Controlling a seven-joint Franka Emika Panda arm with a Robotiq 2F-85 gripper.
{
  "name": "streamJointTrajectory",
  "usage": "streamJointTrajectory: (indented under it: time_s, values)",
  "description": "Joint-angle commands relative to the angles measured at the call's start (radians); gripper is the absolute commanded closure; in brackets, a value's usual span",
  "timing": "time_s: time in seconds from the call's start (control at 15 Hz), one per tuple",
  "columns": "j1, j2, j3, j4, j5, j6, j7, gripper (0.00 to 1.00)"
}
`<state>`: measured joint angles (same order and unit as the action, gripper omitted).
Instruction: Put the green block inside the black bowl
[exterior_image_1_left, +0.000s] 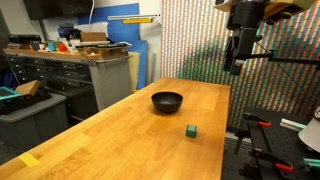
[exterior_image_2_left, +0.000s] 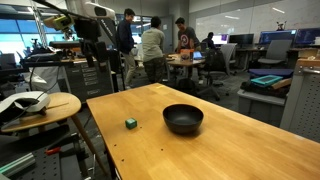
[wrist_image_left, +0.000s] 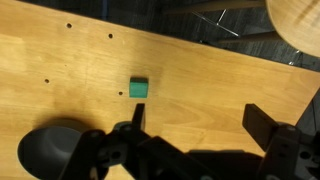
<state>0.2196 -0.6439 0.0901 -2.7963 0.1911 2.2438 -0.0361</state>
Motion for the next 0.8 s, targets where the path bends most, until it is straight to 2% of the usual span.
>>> streamJointTrajectory:
  time_s: [0.0,0.73]
  values:
    - [-0.014,0.113,-0.002,0.001,-0.001,0.130,-0.011,0.00]
    - [-0.100,0.429,0.007,0.009,-0.180,0.452,0.012,0.00]
